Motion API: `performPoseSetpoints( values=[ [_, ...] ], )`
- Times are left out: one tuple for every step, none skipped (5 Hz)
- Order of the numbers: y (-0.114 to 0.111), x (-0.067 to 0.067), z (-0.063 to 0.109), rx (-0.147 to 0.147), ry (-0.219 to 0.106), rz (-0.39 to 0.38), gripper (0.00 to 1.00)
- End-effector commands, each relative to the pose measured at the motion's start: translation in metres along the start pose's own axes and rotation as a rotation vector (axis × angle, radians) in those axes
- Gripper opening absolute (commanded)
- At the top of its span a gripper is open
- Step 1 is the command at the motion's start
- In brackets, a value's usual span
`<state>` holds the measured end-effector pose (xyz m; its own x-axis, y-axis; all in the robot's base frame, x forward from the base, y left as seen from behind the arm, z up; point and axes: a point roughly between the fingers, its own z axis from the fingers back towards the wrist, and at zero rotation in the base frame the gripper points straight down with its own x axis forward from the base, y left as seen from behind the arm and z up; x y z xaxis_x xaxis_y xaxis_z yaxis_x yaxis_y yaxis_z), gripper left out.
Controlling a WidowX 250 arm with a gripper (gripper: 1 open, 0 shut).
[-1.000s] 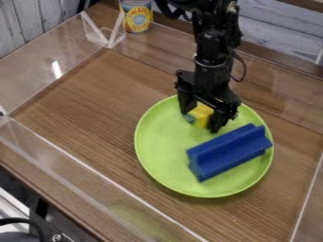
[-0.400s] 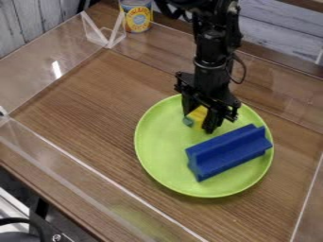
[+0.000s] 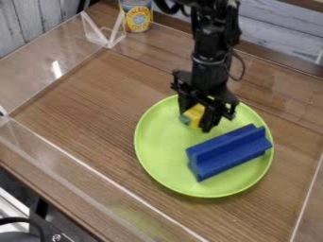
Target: Remove the banana from inside the green plate and put it on the table
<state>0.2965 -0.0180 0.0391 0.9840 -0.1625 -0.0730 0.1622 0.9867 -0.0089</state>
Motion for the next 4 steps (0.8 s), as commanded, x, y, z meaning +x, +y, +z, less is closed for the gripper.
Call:
performPoseSetpoints(
  values=[
    [0.008, 0.008, 0.037, 0.014, -0.078, 0.024, 0.00],
    [0.022, 0.010, 0.055, 0.021, -0.101, 0.049, 0.00],
    [0.030, 0.007, 0.062, 0.023, -0.126, 0.067, 0.00],
    [0.031, 0.002, 0.059, 0.010, -0.142, 0.067, 0.00]
  ],
)
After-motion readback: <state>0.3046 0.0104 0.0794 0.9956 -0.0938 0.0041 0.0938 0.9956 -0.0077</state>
